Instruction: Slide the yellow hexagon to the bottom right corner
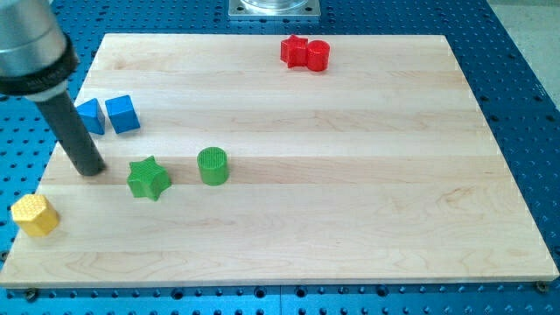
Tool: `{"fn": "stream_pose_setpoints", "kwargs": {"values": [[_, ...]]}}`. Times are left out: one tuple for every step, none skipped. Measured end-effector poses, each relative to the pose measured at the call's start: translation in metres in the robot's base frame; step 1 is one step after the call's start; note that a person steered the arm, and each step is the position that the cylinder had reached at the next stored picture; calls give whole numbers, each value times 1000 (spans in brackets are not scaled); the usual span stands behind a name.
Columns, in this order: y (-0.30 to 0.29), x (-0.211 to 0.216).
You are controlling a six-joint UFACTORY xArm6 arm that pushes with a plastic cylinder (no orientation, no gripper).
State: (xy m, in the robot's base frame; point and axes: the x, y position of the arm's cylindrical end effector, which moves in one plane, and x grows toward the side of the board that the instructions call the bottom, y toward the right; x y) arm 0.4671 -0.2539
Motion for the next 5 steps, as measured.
{"fn": "stream_pose_setpoints", "kwargs": {"values": [[-50,49],[-51,95],[-12,107],[60,99],[56,99]]}}
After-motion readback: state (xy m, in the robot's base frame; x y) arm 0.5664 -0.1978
